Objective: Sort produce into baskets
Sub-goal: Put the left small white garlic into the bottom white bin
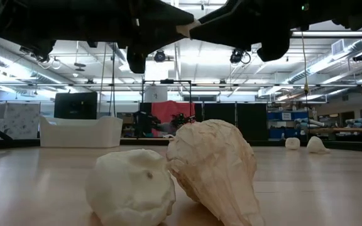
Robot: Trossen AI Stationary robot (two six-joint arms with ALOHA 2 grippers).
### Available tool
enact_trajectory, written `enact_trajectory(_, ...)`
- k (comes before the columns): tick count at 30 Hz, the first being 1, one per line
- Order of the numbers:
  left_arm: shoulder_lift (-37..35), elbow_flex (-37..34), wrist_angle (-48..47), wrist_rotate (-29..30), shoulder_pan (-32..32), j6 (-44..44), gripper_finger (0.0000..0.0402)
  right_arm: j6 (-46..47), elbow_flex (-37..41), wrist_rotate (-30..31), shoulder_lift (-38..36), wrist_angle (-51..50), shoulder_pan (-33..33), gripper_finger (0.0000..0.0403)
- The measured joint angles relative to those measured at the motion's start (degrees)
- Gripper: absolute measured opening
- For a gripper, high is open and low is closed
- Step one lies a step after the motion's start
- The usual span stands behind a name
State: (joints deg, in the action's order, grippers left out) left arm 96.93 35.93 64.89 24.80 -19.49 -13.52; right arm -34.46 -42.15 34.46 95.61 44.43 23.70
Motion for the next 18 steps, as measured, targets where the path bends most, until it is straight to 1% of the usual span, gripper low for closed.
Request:
enact_trajectory(5,0.4,0.9,-0.1,-1.0,0.1,0.1,0.0108,-0.2,0.0,0.2,-0.3,0.7,-0.2,0.0237)
enact_trajectory(9,0.4,1.0,-0.1,-0.9,0.1,-0.1,0.0109,0.2,0.0,0.2,-0.3,0.5,-0.2,0.0237)
enact_trajectory(13,0.4,1.0,-0.1,-0.4,0.1,-0.5,0.0111,0.3,0.0,0.6,-0.3,0.5,-0.2,0.0215)
enact_trajectory(18,0.4,1.0,-0.1,0.4,0.1,-1.7,0.0113,0.3,0.0,0.9,-0.3,0.6,-0.3,0.0161)
